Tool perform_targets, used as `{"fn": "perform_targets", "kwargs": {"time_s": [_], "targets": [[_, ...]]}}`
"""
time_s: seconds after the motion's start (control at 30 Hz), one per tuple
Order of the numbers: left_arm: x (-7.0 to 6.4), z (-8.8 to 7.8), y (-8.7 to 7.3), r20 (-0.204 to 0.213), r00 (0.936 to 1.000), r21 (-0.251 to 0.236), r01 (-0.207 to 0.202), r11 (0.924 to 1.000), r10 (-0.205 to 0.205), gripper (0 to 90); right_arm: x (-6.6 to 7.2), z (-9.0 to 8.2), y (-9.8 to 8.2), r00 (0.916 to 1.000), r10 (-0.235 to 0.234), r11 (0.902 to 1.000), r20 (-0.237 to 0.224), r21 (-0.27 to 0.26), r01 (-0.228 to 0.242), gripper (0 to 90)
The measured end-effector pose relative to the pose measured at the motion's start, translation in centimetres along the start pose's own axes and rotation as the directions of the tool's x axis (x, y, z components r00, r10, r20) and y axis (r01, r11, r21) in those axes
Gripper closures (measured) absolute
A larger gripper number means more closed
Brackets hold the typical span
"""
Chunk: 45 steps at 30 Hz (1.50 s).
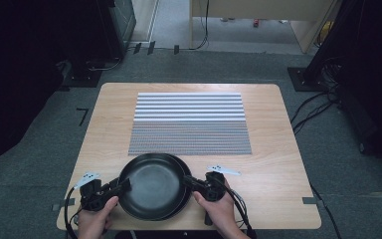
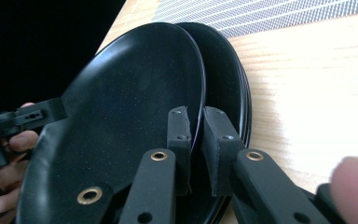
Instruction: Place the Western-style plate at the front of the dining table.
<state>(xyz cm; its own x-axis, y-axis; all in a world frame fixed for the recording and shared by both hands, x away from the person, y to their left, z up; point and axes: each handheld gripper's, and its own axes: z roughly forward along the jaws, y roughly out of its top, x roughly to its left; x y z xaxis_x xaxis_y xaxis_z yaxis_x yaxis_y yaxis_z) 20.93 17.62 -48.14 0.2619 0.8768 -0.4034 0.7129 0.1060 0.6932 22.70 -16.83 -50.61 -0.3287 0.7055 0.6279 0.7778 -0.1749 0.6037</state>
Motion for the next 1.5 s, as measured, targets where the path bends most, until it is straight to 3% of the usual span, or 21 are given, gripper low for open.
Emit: {"fn": "perform_targets", "kwargs": {"time_s": [0.23,0.37,0.43,0.53,0.67,0.7,0.73,0.77,0.87,0.9,1.03,1.07,1.2,1.37,1.5], "targets": [[0.1,0.4,-0.2,-0.03,0.9995,0.028,-0.011,0.9995,0.011,54.4,0.4,0.5,0.4,0.9994,-0.001,1.0,0.034,0.004,0.001,81.4],[-0.1,0.4,-0.2,-0.01,0.9996,0.026,-0.027,0.9993,0.027,63.0,0.8,0.8,0.3,0.9975,-0.021,0.9998,0.068,-0.006,0.021,80.6],[0.3,0.3,-0.2,0.013,0.9999,0.023,-0.006,0.9997,0.005,64.8,0.9,1.0,0.3,0.9965,-0.026,0.9996,0.079,-0.012,0.027,80.6],[0.8,0.3,-0.2,0.041,0.999,0.023,0.014,0.9996,-0.015,68.1,1.0,1.3,0.3,0.9967,0.0,0.9999,0.081,-0.014,0.001,80.5],[1.0,0.1,-0.4,0.056,0.998,0.019,0.028,0.9994,-0.029,69.5,0.6,1.8,0.2,0.9953,0.082,0.9965,0.051,-0.021,-0.081,80.7],[1.0,0.1,-0.4,0.056,0.998,0.019,0.028,0.9994,-0.029,70.0,0.6,1.8,0.2,0.9953,0.082,0.9965,0.051,-0.021,-0.081,80.7],[1.1,0.1,-0.4,0.064,0.9974,0.018,0.033,0.9993,-0.035,70.0,0.4,2.0,0.2,0.9931,0.111,0.9937,0.038,-0.022,-0.11,81.0],[1.2,0.1,-0.5,0.077,0.9959,0.014,0.046,0.9988,-0.047,70.8,0.0,2.1,0.2,0.9855,0.17,0.9853,0.004,-0.023,-0.169,82.7],[1.2,0.1,-0.5,0.079,0.9956,0.011,0.05,0.9987,-0.05,71.1,-0.2,2.2,0.3,0.9812,0.193,0.981,-0.004,-0.022,-0.193,83.3],[1.2,0.1,-0.5,0.075,0.9961,0.011,0.046,0.9989,-0.047,71.1,-0.3,2.1,0.3,0.9758,0.218,0.9754,-0.012,-0.03,-0.218,84.1],[1.1,0.1,-0.5,0.071,0.9964,0.013,0.046,0.9989,-0.047,71.2,-0.3,2.1,0.1,0.9755,0.219,0.9743,-0.016,-0.049,-0.22,84.6],[1.1,0.1,-0.5,0.072,0.9961,0.016,0.05,0.9986,-0.051,71.2,-0.5,2.1,0.1,0.969,0.245,0.9684,-0.032,-0.04,-0.246,85.3],[1.1,0.2,-0.5,0.08,0.995,0.022,0.058,0.998,-0.06,72.0,-0.7,1.8,0.3,0.9614,0.272,0.9613,-0.043,-0.034,-0.273,85.7],[0.9,0.2,-0.4,0.081,0.9941,0.03,0.07,0.9971,-0.072,72.4,-0.7,1.5,0.4,0.9625,0.267,0.9625,-0.046,-0.035,-0.269,85.8],[0.8,-0.1,0.1,0.088,0.9921,0.009,0.09,0.9959,-0.09,73.8,-0.5,1.3,0.5,0.9634,0.263,0.964,-0.054,-0.027,-0.264,85.7]]}}
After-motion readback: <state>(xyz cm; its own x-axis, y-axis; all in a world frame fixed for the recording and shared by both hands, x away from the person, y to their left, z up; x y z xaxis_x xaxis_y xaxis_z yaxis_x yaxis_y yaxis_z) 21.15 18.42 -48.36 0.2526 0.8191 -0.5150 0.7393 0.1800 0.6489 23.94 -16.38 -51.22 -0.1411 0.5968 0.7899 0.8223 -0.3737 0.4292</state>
